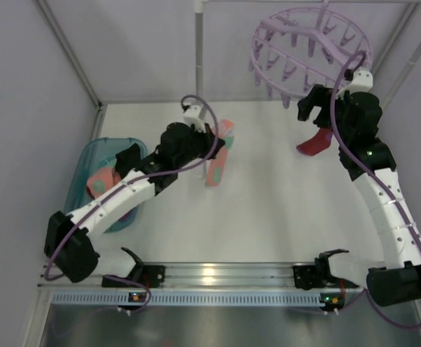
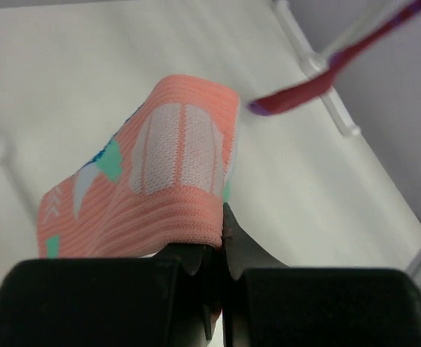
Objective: Remove the socks clipped to the hanger
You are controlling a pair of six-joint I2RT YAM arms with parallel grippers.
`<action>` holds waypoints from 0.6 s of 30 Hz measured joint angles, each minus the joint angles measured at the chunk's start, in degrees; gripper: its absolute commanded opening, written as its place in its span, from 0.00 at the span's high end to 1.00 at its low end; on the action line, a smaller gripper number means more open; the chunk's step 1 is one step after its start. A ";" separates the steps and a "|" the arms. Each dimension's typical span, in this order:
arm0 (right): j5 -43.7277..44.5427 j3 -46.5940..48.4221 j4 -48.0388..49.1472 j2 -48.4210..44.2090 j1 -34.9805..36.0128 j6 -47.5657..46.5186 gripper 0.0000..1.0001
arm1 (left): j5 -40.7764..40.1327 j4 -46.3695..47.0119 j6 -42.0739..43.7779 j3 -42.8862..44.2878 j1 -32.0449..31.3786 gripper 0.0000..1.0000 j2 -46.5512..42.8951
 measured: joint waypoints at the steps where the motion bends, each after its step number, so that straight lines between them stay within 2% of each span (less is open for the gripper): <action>1: 0.37 0.00 -0.79 -0.17 0.00 0.13 0.00 | -0.90 -1.40 -0.68 -0.59 2.19 1.00 -1.95; 6: 1.44 -0.02 -3.76 -3.10 0.00 1.40 0.00 | -9.90 -12.74 -2.84 -3.98 14.73 1.00 -13.66; 9: 1.60 -0.02 -4.33 -6.14 0.02 2.03 0.01 | -13.57 -17.81 -2.47 -3.98 19.69 1.00 -18.99; 14: 1.51 0.07 -4.50 -9.16 0.00 2.89 0.01 | -21.64 -23.91 0.39 -3.15 26.12 1.00 -25.24; 18: 1.09 0.07 -4.74 -9.42 0.02 3.41 0.01 | -28.46 -26.84 2.64 -1.88 29.70 1.00 -25.59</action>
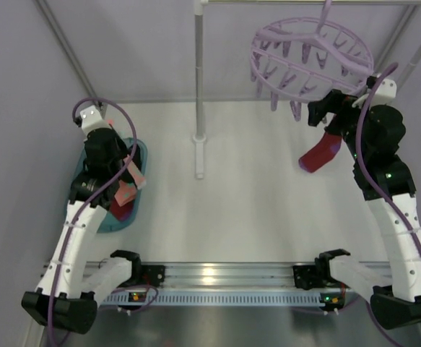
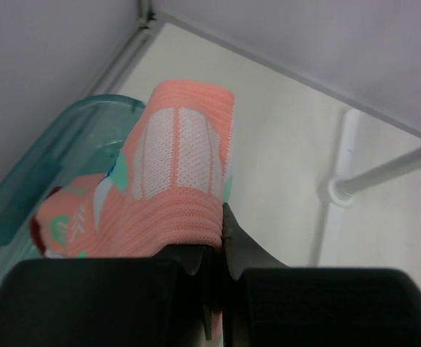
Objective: Remove the socks clipped to the hanger
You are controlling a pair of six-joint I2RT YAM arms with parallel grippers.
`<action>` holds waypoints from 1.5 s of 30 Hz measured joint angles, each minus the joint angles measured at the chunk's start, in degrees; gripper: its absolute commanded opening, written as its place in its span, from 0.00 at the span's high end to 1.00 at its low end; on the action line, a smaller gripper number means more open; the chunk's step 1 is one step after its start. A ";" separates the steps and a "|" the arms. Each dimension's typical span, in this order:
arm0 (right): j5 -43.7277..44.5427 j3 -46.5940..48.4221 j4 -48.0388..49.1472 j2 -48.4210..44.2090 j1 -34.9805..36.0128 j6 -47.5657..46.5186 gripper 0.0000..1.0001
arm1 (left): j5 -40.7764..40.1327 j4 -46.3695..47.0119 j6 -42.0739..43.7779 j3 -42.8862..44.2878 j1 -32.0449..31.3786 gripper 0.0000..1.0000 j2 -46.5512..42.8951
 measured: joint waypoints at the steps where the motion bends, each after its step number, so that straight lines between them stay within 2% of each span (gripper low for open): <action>1: -0.13 0.00 -0.11 0.00 0.00 0.04 0.01 | -1.77 -0.66 0.42 0.00 0.85 1.00 0.33; 7: -0.90 0.00 -1.44 -0.09 -0.02 0.07 0.00 | -9.22 -2.19 1.68 -1.66 6.91 1.00 6.12; 13: -0.98 0.00 -2.32 -0.63 0.00 -0.07 0.01 | -6.73 -3.76 -0.57 -4.76 14.38 0.99 12.70; 14: -0.98 0.00 -2.43 -0.72 0.00 -0.13 0.01 | -6.75 -3.80 -1.09 -4.83 15.04 0.76 13.73; 16: -0.96 0.00 -2.47 -0.83 0.00 -0.20 0.00 | -6.47 -3.78 -1.88 -4.83 15.74 0.56 15.54; 17: -0.92 0.00 -2.49 -0.85 0.00 -0.31 0.00 | -6.10 -3.80 -2.49 -4.85 16.00 0.24 16.65; 18: -0.79 0.00 -2.49 -0.85 -0.02 -0.42 0.00 | -5.60 -3.80 -2.78 -4.85 16.17 0.02 17.59; 24: -0.07 0.72 -3.52 -0.48 0.00 -0.42 0.00 | 0.66 -3.85 -8.07 -4.96 16.20 0.02 19.93; 27: 0.94 2.32 -4.28 0.50 0.00 0.00 0.01 | -1.55 -4.00 -9.77 -4.90 13.88 0.02 18.34; 31: 3.72 4.68 -6.67 2.08 -0.02 1.01 0.01 | -8.39 -4.87 -8.90 -0.55 0.57 0.02 16.31; 35: 7.72 9.57 -10.54 5.03 -1.25 2.01 0.01 | -9.60 -3.98 -7.37 7.15 -13.97 0.02 17.09; 39: 8.70 11.30 -12.31 5.88 -5.35 3.65 0.01 | -6.95 -1.42 -5.11 11.87 -22.67 0.02 20.46; 45: 6.08 11.98 -13.84 6.91 -17.18 7.50 0.02 | 3.37 6.12 -1.22 10.97 -30.91 0.02 28.26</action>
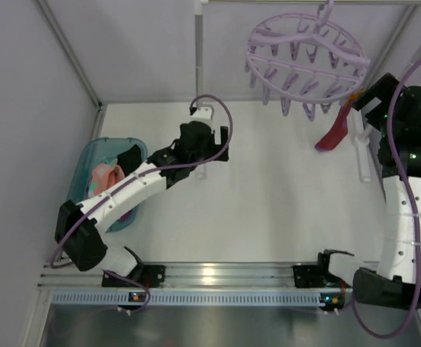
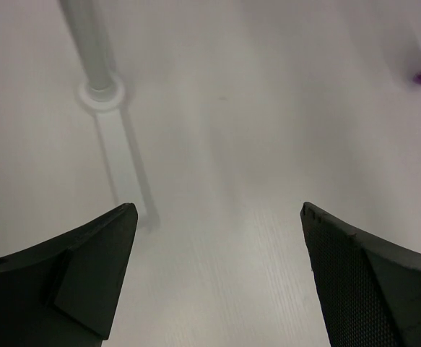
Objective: Remove the socks clipped to the hanger
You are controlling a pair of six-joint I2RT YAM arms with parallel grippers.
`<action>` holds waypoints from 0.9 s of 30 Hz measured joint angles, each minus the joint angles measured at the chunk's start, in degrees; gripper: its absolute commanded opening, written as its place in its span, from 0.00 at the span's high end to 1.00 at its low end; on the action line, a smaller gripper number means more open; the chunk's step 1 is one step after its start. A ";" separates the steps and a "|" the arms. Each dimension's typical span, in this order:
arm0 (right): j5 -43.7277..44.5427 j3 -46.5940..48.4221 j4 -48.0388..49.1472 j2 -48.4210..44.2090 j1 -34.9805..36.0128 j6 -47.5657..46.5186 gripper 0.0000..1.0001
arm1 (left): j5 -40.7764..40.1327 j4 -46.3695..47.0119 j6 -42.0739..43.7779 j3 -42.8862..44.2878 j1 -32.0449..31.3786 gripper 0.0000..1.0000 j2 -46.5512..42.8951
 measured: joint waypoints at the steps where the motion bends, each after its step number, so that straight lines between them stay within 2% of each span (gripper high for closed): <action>1: -1.03 0.39 0.04 0.98 -2.56 0.39 0.02 | 2.40 1.38 0.13 -0.90 -0.66 0.02 0.74; 5: -3.15 1.55 0.37 6.05 -8.24 1.18 0.02 | 9.68 4.98 0.02 -2.40 -1.73 0.02 2.47; 12: -5.31 2.73 1.38 13.60 -9.22 2.47 0.05 | 15.39 10.16 0.74 0.15 -5.68 0.02 7.85; 17: -8.11 3.93 4.09 17.68 -9.25 3.89 0.04 | 15.65 11.43 3.80 1.70 -9.97 0.02 13.05; 22: -12.07 1.77 7.76 16.92 -8.85 4.44 0.04 | 16.65 11.67 8.85 3.15 -12.59 0.02 16.74; 27: -15.43 -2.80 10.36 15.54 -7.08 4.39 0.04 | 14.32 13.44 12.26 4.98 -13.03 0.02 19.96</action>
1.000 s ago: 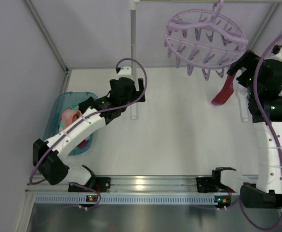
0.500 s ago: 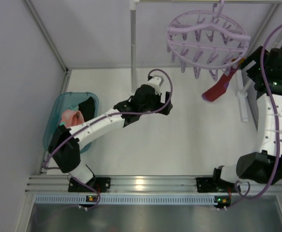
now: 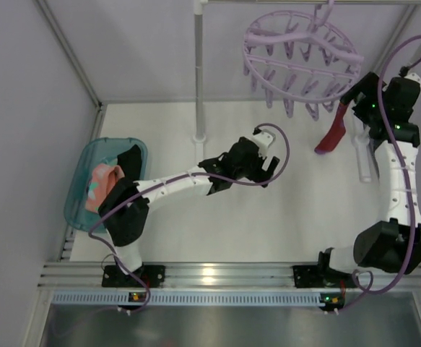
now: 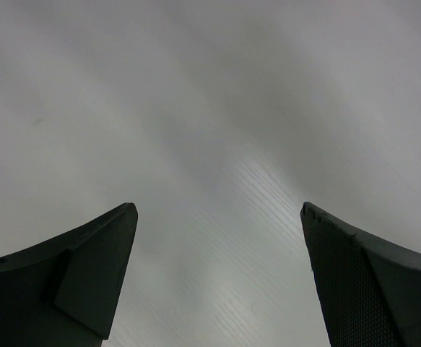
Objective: Remove the socks clipped to the hanger
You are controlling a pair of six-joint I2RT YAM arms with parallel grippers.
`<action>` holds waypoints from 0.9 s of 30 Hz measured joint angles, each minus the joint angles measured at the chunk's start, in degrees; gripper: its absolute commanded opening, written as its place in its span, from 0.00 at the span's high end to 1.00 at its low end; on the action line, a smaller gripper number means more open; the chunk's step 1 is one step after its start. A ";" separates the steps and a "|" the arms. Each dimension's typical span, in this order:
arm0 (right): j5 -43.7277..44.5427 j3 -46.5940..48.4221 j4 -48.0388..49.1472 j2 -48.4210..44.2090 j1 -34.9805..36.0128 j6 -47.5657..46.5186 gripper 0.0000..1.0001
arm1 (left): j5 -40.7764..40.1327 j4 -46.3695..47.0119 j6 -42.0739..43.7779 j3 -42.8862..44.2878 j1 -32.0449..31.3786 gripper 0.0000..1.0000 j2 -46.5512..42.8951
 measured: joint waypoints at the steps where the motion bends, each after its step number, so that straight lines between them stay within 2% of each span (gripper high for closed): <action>1: -0.55 -0.94 0.35 -0.20 0.61 0.00 0.04 | -0.68 1.03 0.50 0.13 0.00 0.02 0.61; 8: -3.43 -6.91 1.44 -2.73 4.24 0.00 0.04 | -1.57 12.48 6.64 0.68 0.11 0.02 5.35; 15: -4.37 -7.87 1.11 -9.27 6.32 -0.55 0.04 | 0.02 21.59 13.57 4.07 0.11 0.02 10.01; 21: -3.08 -8.98 1.16 -16.70 6.32 -2.01 0.02 | 0.26 24.04 11.58 4.46 0.09 0.02 10.12; 27: -0.96 -12.28 0.72 -19.63 6.32 -2.60 0.02 | 2.89 24.61 8.52 5.88 -0.22 0.02 11.08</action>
